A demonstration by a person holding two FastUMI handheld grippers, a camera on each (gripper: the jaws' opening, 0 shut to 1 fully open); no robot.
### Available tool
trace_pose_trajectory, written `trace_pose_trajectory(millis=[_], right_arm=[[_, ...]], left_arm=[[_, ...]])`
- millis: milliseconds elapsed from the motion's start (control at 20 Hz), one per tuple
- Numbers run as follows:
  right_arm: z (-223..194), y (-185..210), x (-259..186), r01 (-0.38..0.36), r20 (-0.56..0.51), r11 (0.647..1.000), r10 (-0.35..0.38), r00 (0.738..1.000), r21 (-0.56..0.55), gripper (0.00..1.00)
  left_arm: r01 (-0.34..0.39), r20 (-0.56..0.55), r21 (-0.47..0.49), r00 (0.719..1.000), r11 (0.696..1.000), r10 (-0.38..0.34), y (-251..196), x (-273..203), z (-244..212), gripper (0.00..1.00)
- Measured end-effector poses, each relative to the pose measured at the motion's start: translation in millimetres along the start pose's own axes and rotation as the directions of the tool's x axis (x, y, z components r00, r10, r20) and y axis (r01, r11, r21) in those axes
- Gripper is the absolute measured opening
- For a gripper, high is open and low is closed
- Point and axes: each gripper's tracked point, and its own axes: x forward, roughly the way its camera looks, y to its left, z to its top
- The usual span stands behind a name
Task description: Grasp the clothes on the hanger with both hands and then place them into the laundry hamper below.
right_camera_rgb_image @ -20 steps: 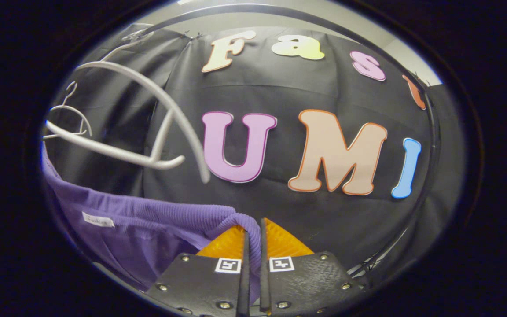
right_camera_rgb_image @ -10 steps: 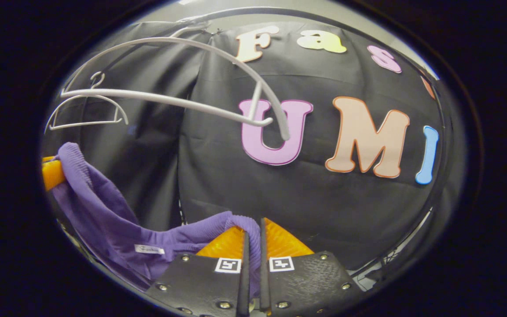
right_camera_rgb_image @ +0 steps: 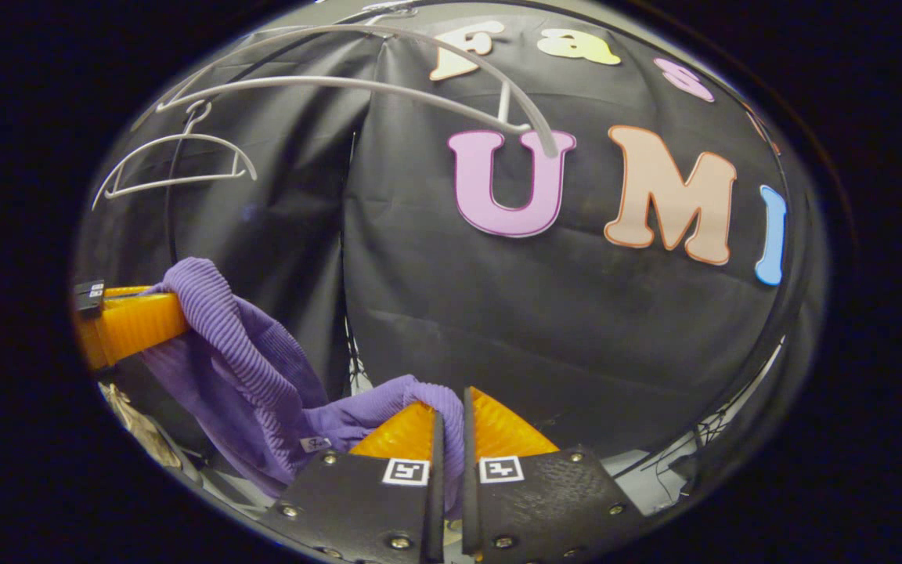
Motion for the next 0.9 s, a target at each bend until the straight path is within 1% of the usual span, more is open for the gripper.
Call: trace_pose_trajectory(millis=[200,600,700,750,800,850,900], right_arm=[[-27,-5,-3,0.003,-0.058,1.0,-0.003,0.998,0.007,0.1],[-59,0,-12,-0.017,-0.128,1.0,0.018,0.992,0.008,0.1],[-67,3,-11,-0.032,-0.15,0.999,0.032,0.988,0.001,0.1],[-68,4,-11,-0.035,-0.158,0.999,0.034,0.987,-0.004,0.1],[-71,5,-11,-0.039,-0.165,0.999,0.037,0.986,-0.007,0.1],[-70,5,-11,-0.039,-0.176,0.999,0.037,0.984,-0.011,0.1],[-73,4,-11,-0.04,-0.189,0.999,0.037,0.981,-0.015,0.09]], left_arm=[[0.0,-0.069,0.002,0.998,1.0,0.0,2,8,-28,0.0],[0.028,-0.171,0.02,0.985,0.999,-0.024,-12,20,-49,0.01],[0.033,-0.199,0.023,0.98,0.999,-0.028,-19,28,-56,0.06],[0.036,-0.211,0.03,0.977,0.999,-0.029,-25,29,-62,0.12],[0.036,-0.223,0.035,0.974,0.999,-0.027,-28,33,-67,0.16],[0.037,-0.238,0.039,0.971,0.999,-0.027,-28,33,-72,0.18],[0.039,-0.249,0.036,0.968,0.999,-0.029,-29,34,-75,0.18]])
